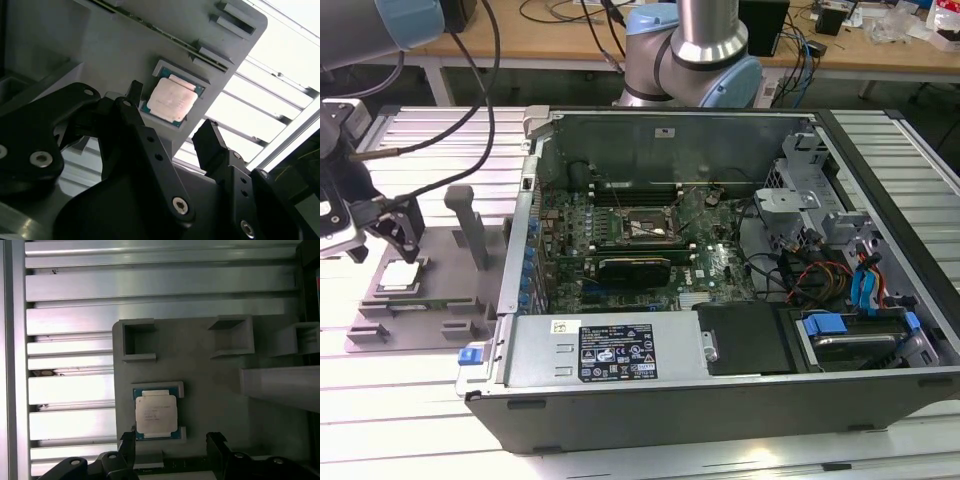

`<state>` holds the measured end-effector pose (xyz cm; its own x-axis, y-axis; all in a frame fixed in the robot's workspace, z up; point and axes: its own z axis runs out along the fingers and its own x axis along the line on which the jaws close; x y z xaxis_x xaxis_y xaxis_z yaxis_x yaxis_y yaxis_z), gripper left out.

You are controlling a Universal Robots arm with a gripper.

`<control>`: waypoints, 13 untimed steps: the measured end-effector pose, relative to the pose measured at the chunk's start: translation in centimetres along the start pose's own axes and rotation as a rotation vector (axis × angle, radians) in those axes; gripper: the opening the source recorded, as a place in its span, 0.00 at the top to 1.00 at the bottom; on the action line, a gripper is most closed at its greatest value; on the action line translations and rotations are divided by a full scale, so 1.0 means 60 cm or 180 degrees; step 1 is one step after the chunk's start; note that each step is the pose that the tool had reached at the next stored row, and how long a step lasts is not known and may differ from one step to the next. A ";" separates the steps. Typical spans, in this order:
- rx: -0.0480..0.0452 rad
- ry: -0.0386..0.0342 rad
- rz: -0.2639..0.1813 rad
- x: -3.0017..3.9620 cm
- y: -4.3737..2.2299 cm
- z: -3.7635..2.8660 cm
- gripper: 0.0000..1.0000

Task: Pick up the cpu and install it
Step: 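Pick up the cpu and move it towards the insertion slot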

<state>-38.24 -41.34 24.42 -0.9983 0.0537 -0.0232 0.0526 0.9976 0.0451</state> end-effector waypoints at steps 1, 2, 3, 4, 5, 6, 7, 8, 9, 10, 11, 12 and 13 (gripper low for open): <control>0.0000 0.0000 0.0000 0.000 0.000 0.001 0.32; 0.0000 0.0000 0.0000 0.000 0.000 0.002 0.32; 0.0000 0.0000 0.0000 0.000 0.000 0.005 0.32; 0.0000 0.0000 0.0000 0.000 0.000 0.009 0.32; 0.0000 0.0000 0.0000 0.000 -0.001 0.018 0.32; 0.0000 0.0000 0.0000 0.001 -0.001 0.023 0.32; 0.0000 0.0000 -0.0001 0.001 -0.001 0.026 0.32; 0.0000 0.0000 -0.0002 0.001 -0.001 0.028 0.32; 0.0000 0.0001 -0.0003 0.002 -0.001 0.030 0.32; 0.0000 0.0001 -0.0004 0.002 -0.002 0.032 0.32; 0.0000 0.0000 -0.0005 0.004 -0.002 0.033 0.32; 0.0000 0.0000 -0.0006 0.004 -0.002 0.034 0.32; 0.0000 0.0001 -0.0011 0.005 -0.002 0.039 0.32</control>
<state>-38.48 -41.35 22.08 -0.9985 0.0502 -0.0231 0.0491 0.9978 0.0451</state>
